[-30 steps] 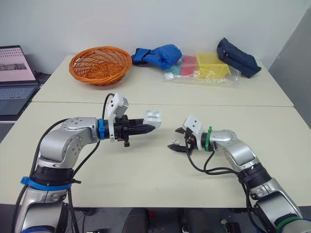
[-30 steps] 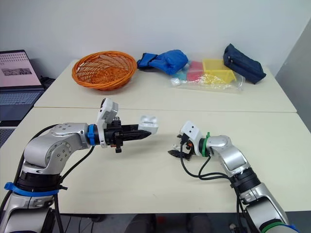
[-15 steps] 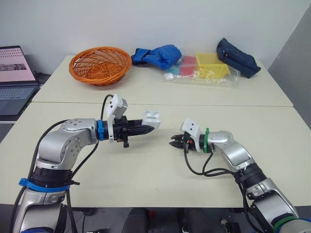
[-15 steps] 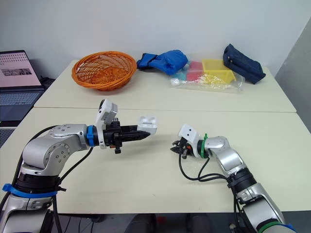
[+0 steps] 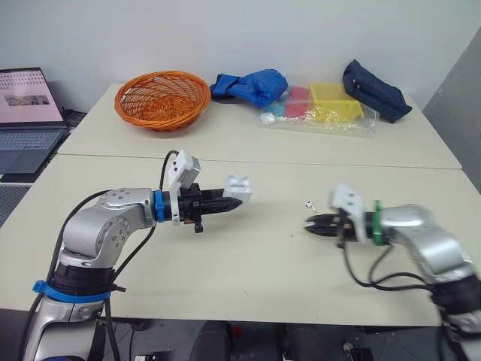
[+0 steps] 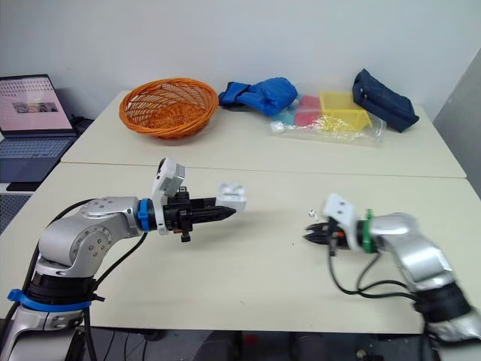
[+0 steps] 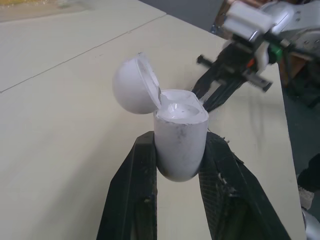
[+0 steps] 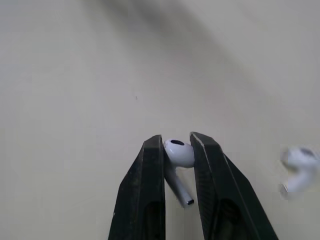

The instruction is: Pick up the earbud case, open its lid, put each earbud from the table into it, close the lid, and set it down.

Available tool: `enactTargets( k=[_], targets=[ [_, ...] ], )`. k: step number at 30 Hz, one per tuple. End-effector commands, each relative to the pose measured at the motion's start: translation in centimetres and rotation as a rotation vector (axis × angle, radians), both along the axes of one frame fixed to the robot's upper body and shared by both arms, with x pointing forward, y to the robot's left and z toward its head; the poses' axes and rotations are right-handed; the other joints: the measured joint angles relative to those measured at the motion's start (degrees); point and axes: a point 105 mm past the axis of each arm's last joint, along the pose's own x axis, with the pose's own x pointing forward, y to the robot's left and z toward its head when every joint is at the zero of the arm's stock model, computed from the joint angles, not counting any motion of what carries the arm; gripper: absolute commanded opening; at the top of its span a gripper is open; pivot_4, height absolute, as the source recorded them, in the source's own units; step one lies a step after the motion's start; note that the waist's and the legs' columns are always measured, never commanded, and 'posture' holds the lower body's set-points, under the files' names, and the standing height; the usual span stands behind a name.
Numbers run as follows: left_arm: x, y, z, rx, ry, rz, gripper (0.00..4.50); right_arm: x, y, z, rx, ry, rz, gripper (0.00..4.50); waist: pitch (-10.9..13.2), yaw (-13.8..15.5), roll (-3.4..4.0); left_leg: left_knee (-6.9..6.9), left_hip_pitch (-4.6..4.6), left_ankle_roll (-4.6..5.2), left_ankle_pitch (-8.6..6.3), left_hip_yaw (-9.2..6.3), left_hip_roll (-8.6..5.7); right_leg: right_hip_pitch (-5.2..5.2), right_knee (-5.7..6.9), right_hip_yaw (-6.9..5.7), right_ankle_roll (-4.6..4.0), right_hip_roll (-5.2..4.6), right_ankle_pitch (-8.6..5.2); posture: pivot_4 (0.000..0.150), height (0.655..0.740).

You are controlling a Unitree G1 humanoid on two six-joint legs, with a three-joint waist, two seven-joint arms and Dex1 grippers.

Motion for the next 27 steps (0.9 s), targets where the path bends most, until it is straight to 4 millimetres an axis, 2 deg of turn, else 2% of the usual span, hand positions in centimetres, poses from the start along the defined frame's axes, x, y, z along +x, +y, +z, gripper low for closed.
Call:
enactTargets(
  k=[1,3,4,7,10,18,22,27],
  targets=[
    [-0.5,-0.4,0.8,-0.023,-0.036,-0.028,0.75,-2.4,-2.4,0.1,-0.052,0.047,0.033,0.41,0.0,0.0,-0.01,0.00,0.02,0.00,0.00,-0.03,0.02,0.03,0.00,0.00,-0.03,0.01,-0.02,0.150,0.7400],
    [-0.6,-0.8,0.5,-0.026,-0.024,-0.040,0.75,-2.8,-5.5,-1.8,-0.180,0.065,0.005,0.41,0.0,0.0,-0.02,0.01,0.05,0.00,0.00,-0.06,0.03,0.05,0.02,0.01,-0.07,0.03,-0.03,0.150,0.7400],
    [-0.7,-0.8,0.4,-0.024,-0.024,-0.045,0.75,-2.8,-6.3,-2.4,-0.216,0.066,-0.002,0.41,0.0,0.0,-0.02,0.02,0.06,0.00,0.00,-0.06,0.02,0.07,0.02,0.00,-0.33,0.02,-0.18,0.150,0.7400],
    [-0.8,-0.8,0.6,-0.025,-0.019,-0.048,0.75,-2.1,-7.5,-2.8,-0.249,0.054,-0.036,0.41,0.0,-0.6,-0.03,0.08,0.11,0.00,0.00,0.11,0.01,0.06,0.04,0.06,-0.36,0.02,-0.17,0.150,0.7400],
    [-1.0,-0.6,0.4,-0.017,-0.009,-0.043,0.75,-1.9,-8.8,-2.3,-0.321,0.036,-0.028,0.41,0.0,-0.7,-0.02,0.10,0.12,0.00,0.00,0.11,-0.01,0.06,0.05,0.06,-0.31,0.02,-0.14,0.150,0.7400],
    [-1.5,-0.5,0.2,-0.018,0.003,-0.041,0.75,-4.6,-12.3,-2.5,-0.498,0.151,0.041,0.41,0.0,-0.1,0.00,-0.01,0.04,-0.01,0.00,0.04,-0.01,0.05,-0.08,-0.01,-0.04,0.02,-0.02,0.150,0.7400],
    [-1.5,-0.6,0.0,-0.019,0.009,-0.041,0.75,-4.8,-15.5,-3.0,-0.636,0.164,0.009,0.41,0.0,-0.1,0.01,0.05,0.09,-0.01,0.00,0.11,-0.03,0.07,-0.07,0.03,-0.15,0.00,-0.08,0.150,0.7400],
    [-2.0,-0.8,-0.3,-0.018,0.015,-0.059,0.75,-5.0,-16.3,-2.6,-0.652,0.181,0.006,0.41,0.0,-0.1,0.00,0.14,0.09,-0.01,0.00,0.09,-0.05,0.15,-0.07,0.03,-0.31,-0.02,-0.17,0.150,0.7400]
  ],
)
